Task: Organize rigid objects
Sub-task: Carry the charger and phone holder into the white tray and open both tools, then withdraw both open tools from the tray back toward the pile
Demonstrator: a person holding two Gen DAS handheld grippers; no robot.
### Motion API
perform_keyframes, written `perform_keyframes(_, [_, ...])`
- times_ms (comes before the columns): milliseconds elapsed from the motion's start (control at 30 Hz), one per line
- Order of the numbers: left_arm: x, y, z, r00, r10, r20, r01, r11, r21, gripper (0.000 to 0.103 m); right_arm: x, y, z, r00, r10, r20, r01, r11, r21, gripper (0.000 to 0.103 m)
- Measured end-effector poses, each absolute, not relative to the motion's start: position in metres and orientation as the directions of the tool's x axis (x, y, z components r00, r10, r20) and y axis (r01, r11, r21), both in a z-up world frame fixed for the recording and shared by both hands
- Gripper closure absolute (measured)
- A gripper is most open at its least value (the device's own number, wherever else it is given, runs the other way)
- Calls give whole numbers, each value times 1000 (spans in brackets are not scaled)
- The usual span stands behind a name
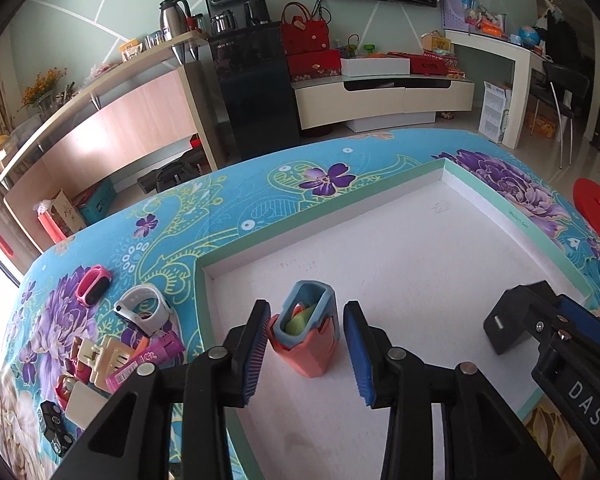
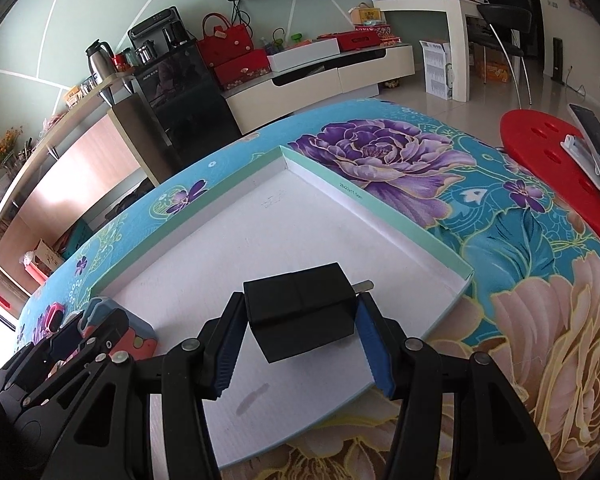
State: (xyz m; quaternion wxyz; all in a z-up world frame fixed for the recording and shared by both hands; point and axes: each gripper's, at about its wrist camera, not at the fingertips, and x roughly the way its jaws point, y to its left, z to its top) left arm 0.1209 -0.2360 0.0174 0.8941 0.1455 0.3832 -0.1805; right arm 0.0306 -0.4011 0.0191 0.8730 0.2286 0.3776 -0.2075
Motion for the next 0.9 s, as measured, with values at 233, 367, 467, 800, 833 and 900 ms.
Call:
perform_keyframes(233, [120, -223, 22, 637, -201, -744, 403, 910, 99, 36, 32, -399, 23, 625, -190, -757, 526, 819, 228, 36])
perform_keyframes(367, [117, -214, 28, 636, -211, -742, 392, 917, 76, 30, 31, -398, 26, 625, -198, -755, 529, 819, 222, 32])
perform_keyframes(467, [113, -206, 35, 642, -223, -734, 385, 921, 56, 25, 31, -397, 27, 619, -205, -758, 529, 822, 210, 29])
perform_keyframes(800, [111, -167, 49, 673, -192, -714, 295, 955, 21, 3, 32, -390, 31, 609, -222, -761, 524, 833, 177, 17])
perform_keyframes(833, [112, -161, 47, 672, -182, -718, 281, 960, 20, 1, 33, -390, 31, 608, -223, -762, 524, 834, 174, 16])
perform_keyframes(900, [115, -151, 42, 662, -156, -733, 249, 968, 19, 0, 34, -388, 31, 604, -228, -764, 524, 836, 165, 12])
